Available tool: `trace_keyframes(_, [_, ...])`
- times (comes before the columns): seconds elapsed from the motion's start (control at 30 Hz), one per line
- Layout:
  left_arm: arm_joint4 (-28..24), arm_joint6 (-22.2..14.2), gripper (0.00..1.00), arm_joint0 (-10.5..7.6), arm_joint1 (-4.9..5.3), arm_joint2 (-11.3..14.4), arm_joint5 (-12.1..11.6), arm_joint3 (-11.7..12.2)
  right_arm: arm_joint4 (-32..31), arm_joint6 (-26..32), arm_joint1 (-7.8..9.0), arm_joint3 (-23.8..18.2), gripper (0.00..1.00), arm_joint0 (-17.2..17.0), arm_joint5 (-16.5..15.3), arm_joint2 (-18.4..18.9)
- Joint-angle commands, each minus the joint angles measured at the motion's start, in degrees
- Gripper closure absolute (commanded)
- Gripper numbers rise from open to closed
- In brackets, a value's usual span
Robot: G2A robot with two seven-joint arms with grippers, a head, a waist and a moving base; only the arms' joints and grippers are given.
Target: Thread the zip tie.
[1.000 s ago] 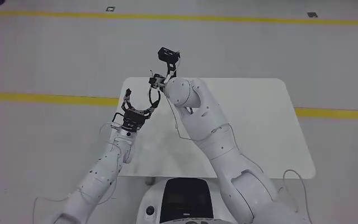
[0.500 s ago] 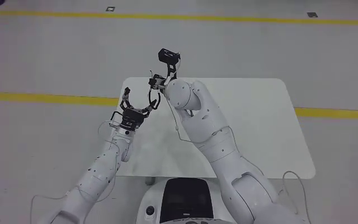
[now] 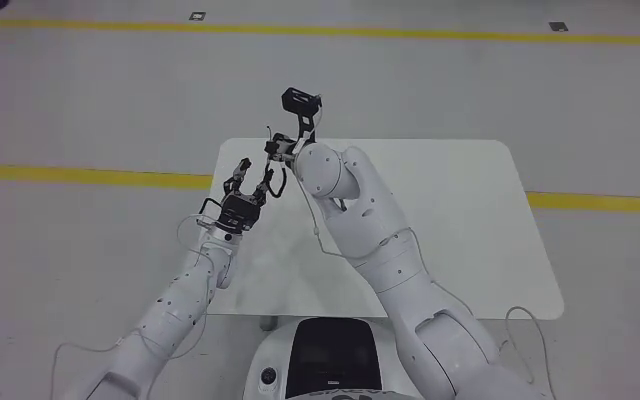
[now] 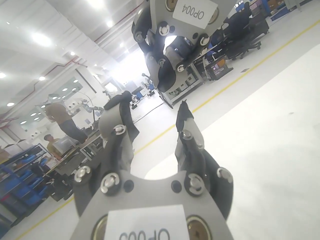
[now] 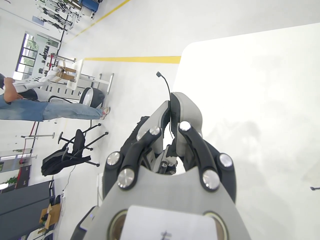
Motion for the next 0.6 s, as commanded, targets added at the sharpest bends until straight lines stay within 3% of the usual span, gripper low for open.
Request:
trace_keyframes(0.0, [0.0,0.0,0.63,-0.11,0.0,0.1,0.0,0.1,0.2,0.1,0.05,0.0,1.0,0.1,0.0,-0.2])
trace_keyframes(0.3, [0.0,0.2,0.67,-0.49,-0.19,0.9,0.0,0.3,1.2,-0.1,0.21,0.5,1.0,0.4,0.0,-1.2])
trace_keyframes(0.57, [0.0,0.2,0.79,-0.6,-0.3,0.8,0.0,0.5,1.3,-0.3,0.3,1.3,1.0,0.7,0.0,-1.3])
